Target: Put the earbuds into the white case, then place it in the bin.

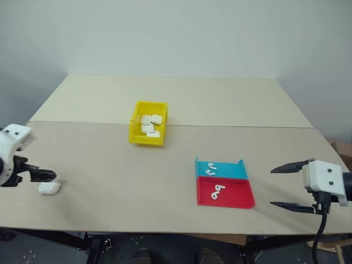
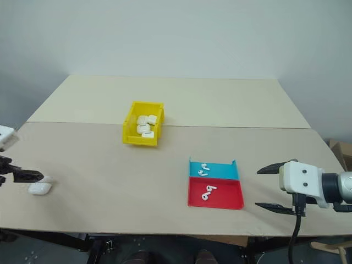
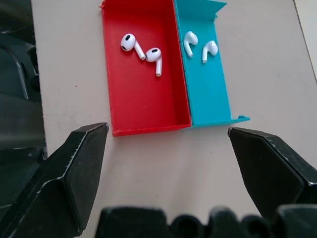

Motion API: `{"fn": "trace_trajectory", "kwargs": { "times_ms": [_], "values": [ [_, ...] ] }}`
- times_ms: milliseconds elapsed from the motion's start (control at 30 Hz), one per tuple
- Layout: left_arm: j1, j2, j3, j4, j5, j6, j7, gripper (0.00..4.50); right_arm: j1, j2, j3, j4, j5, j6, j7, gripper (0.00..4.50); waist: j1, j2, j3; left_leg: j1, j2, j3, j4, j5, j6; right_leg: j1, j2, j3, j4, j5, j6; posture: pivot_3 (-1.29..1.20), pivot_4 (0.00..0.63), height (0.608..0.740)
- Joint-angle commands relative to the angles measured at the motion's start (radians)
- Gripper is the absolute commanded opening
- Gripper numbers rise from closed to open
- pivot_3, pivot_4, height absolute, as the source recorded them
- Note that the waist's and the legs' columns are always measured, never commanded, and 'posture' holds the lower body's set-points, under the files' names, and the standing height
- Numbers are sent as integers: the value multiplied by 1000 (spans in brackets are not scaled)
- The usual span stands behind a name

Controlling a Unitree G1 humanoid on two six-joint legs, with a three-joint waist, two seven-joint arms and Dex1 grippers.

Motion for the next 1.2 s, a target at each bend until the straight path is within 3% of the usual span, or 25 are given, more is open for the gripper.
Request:
{"fn": "trace_trajectory", "kwargs": {
  "times_ms": [33,400,667,1200],
  "values": [
    [-76,25,-104,103,38,-50,-40,4500,-4,-8,-1,-30,0,22,-24,4479,3,0,0,0,0,0,0,0,0,0,0,0,0,0,0,0,150,740],
    [-263,1,-405,352,176,-188,-231,4500,52,2,-28,-68,-8,47,-56,4479,7,-1,0,-4,0,0,0,0,0,-3,0,0,0,0,0,0,150,740],
    [-396,-80,-571,504,306,-244,-364,4500,72,-1,-38,-87,-14,71,-74,4479,7,-2,0,-4,0,0,1,0,0,-2,0,0,1,0,0,0,150,740],
    [-499,-207,-654,663,481,-279,-441,4500,95,-3,-50,-119,-35,94,-94,4479,7,-3,0,-7,0,-2,4,0,0,-3,0,-1,2,0,1,0,150,740]
  ]
}}
